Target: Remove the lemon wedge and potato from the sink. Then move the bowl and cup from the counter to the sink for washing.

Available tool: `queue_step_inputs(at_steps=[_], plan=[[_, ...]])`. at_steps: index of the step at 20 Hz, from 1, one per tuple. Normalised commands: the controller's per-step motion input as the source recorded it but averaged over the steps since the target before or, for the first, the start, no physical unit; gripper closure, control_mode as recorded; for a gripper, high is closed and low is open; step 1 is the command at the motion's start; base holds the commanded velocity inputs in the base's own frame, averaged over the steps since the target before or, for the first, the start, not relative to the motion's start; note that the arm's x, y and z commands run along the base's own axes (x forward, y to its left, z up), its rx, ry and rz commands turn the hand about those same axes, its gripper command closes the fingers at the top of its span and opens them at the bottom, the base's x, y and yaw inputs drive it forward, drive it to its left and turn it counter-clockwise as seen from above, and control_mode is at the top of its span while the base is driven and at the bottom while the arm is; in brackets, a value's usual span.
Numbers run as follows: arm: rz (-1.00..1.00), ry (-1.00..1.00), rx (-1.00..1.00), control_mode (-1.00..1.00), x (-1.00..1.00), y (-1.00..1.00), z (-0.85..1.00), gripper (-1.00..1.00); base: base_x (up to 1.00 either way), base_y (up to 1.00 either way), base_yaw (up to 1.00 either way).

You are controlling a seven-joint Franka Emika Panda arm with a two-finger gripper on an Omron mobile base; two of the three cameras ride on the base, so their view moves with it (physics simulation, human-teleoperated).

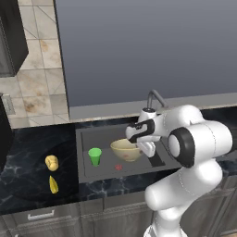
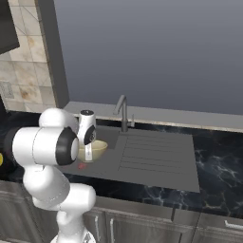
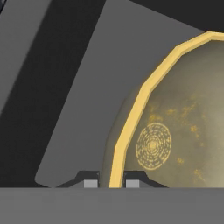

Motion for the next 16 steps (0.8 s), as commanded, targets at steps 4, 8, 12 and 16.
queue_step_inputs(at_steps=[4, 8, 12, 16], plan=[[-0.02, 0.00, -0.02, -1.00, 0.14, 0.00, -0.08, 1.00, 0.00, 0.00, 0.00], [-0.02, 0.00, -0.02, -1.00, 0.12, 0.00, -0.11, 1.00, 0.00, 0.00, 0.00], [-0.02, 0.00, -0.01, -1.00, 0.10, 0.01, -0.13, 1.00, 0.00, 0.00, 0.00], [-0.01, 0.00, 0.00, -1.00, 0.10, 0.03, -0.13, 1.00, 0.00, 0.00, 0.00]])
